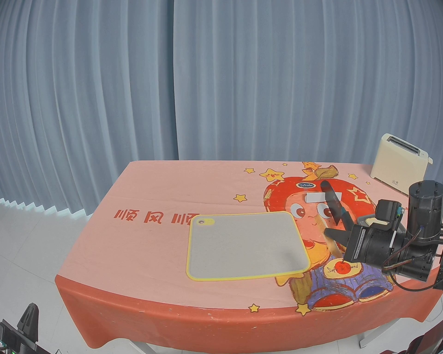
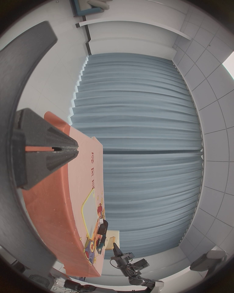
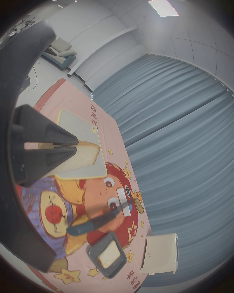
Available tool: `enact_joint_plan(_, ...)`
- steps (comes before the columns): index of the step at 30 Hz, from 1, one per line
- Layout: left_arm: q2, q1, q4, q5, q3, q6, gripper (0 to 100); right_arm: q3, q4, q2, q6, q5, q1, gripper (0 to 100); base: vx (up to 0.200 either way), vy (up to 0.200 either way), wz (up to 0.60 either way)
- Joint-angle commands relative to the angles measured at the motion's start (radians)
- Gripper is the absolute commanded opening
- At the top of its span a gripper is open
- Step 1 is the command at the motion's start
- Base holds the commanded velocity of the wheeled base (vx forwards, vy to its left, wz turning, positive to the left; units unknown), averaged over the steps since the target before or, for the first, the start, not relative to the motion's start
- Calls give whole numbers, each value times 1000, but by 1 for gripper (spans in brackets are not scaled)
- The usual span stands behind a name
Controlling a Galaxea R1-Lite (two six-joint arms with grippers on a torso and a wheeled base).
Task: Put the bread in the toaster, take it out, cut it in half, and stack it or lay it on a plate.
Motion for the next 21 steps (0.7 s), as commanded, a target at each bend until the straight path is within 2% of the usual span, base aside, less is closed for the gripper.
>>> enact_joint_plan(1, 1, 0, 0, 1, 18, 0, 0, -1, -1, -2, 0, -1, -4, 0, 0, -200, 0)
enact_joint_plan(5, 1, 0, 0, 1, 18, 0, 0, -1, -1, -4, 0, -6, -5, 0, 0, -200, 0)
enact_joint_plan(21, 1, 0, 0, 1, 18, -2, 0, -1, 1, -30, -7, -13, -34, 0, 0, 0, 0)
